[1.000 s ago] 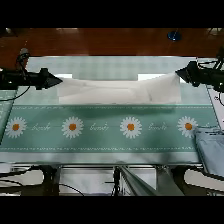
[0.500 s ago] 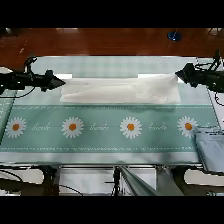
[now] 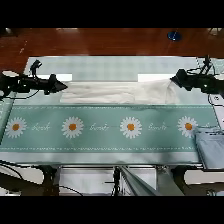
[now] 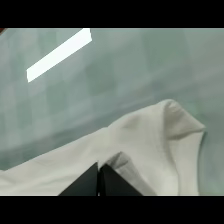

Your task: Fold the shirts.

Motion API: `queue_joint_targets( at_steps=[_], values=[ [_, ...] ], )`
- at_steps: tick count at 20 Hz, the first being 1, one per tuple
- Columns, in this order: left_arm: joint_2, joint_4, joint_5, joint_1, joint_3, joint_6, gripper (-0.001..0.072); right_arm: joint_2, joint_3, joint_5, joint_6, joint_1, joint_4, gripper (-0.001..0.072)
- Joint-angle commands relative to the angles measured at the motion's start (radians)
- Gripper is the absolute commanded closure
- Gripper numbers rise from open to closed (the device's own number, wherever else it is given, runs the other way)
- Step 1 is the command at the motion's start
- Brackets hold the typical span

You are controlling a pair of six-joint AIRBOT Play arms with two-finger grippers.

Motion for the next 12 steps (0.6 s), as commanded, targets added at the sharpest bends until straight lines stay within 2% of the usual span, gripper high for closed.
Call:
queue_joint_targets(
  at_steps=[1,10,11,12],
  values=[
    [-0.036,0.0,-0.01,0.0,0.0,0.002,0.0674,-0.033,0.001,-0.026,-0.004,0.031,-0.031,0.0693],
    [-0.063,0.007,0.037,0.001,0.0,0.002,0.067,-0.034,0.001,-0.092,-0.003,0.019,-0.054,0.0691],
    [-0.064,0.007,0.037,0.001,0.0,0.002,0.0626,-0.034,0.0,-0.08,-0.001,0.019,-0.054,0.0687],
    [-0.064,0.008,0.041,0.001,0.0,0.001,0.0531,-0.033,0.001,-0.067,0.005,0.019,-0.057,0.0632]
  ],
)
